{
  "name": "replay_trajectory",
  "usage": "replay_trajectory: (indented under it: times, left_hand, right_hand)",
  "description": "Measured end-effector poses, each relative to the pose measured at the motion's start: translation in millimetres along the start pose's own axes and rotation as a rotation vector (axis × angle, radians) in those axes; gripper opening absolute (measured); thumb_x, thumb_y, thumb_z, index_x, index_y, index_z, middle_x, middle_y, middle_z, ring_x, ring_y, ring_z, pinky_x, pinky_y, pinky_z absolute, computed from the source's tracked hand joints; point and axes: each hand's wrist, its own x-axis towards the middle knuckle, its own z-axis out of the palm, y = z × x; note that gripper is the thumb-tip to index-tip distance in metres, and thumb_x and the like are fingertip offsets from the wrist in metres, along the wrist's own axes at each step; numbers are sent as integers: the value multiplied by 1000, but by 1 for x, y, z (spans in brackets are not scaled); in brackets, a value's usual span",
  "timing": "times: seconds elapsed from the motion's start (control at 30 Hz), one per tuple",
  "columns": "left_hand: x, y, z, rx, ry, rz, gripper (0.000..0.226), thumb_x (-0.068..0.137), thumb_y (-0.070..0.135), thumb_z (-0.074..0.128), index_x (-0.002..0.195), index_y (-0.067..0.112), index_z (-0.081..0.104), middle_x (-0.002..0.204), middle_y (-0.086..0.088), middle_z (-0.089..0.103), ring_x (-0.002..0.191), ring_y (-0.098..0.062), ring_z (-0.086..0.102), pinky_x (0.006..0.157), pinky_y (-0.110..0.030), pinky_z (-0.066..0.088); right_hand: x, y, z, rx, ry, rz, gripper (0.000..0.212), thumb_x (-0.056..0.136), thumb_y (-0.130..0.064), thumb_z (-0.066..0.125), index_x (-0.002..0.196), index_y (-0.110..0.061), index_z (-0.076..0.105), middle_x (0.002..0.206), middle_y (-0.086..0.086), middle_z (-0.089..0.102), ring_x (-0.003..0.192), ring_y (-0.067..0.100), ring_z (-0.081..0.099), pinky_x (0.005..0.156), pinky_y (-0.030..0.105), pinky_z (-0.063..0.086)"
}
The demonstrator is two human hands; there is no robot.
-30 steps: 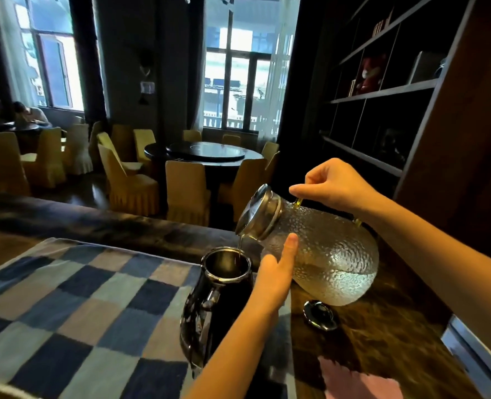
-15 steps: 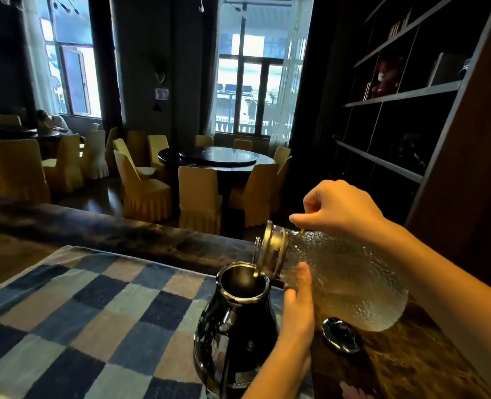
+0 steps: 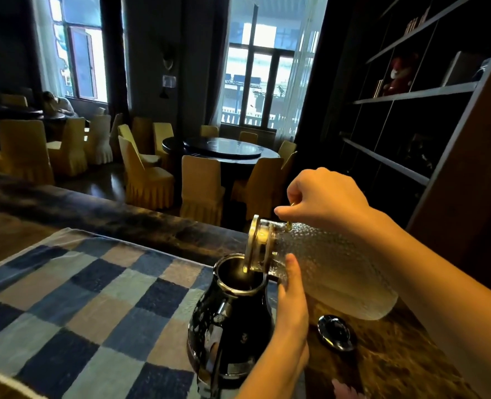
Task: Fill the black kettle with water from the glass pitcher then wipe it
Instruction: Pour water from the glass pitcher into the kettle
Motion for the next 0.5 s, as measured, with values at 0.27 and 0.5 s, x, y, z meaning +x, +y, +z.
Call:
replay_trajectory:
  times: [0.27, 0.5]
  left_hand:
    - [-3, -3, -3, -9, 5, -1, 149, 15, 96, 51, 145, 26, 33, 145, -6, 47, 133, -27, 45, 112, -47, 35]
    - [4, 0, -4, -4, -21, 12, 95, 43, 84, 52, 118, 27, 50, 105, 5, 67, 100, -15, 65, 86, -29, 57]
  right_hand:
    - [4, -7, 4, -60, -15, -40, 44, 76, -47, 66, 48, -19, 48, 48, -4, 45, 48, 13, 43, 44, 24, 29]
    - [5, -9, 2, -72, 11, -49, 44, 75, -49, 68, 48, -21, 47, 48, -6, 47, 47, 10, 45, 45, 23, 27]
